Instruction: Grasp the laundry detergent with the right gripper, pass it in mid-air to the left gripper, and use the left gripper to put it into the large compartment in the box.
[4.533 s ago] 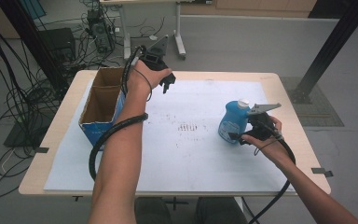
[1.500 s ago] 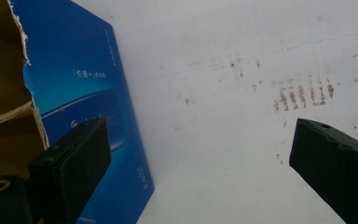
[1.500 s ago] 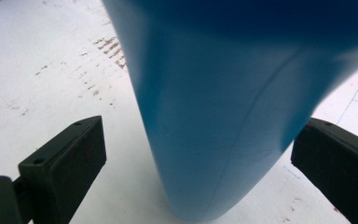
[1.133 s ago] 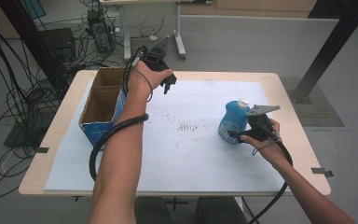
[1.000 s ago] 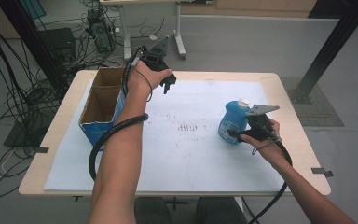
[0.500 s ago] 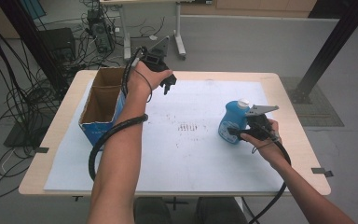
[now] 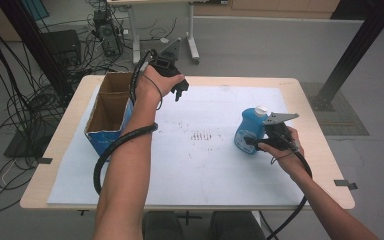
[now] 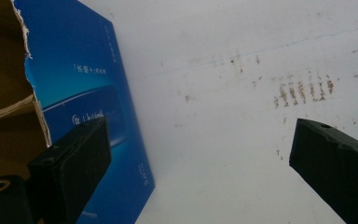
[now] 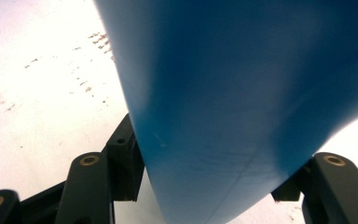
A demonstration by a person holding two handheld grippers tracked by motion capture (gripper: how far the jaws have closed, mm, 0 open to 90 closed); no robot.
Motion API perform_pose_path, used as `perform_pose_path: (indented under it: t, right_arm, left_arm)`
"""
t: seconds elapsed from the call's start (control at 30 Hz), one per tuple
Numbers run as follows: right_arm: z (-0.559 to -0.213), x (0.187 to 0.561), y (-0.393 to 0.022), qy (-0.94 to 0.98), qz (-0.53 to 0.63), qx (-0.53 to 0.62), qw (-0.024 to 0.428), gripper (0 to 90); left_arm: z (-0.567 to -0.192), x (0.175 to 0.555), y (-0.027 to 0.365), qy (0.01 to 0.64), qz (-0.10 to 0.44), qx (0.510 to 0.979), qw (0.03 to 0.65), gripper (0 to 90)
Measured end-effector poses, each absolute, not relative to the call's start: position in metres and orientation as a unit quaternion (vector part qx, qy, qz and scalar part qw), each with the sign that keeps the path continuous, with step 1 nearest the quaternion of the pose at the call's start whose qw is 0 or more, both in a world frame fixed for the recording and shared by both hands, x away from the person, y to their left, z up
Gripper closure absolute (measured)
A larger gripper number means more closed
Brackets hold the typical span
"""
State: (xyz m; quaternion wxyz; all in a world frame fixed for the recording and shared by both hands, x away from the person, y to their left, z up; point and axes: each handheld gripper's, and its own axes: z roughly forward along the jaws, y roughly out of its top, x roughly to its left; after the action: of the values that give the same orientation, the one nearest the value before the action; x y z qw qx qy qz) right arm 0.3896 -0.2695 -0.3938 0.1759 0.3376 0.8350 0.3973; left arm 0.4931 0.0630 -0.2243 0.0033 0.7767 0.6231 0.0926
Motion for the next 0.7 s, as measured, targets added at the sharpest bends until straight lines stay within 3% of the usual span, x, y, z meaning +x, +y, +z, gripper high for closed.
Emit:
perform_pose_path:
  t: [0.7]
  right_arm:
    - [-0.3952, 0.3889, -0.2702, 0.831, 0.403, 0.340, 0.176, 41.4]
  left_arm:
    - [-0.2207, 0.4890, 0.0643, 0.626, 0.097, 0.774, 0.004, 6.0]
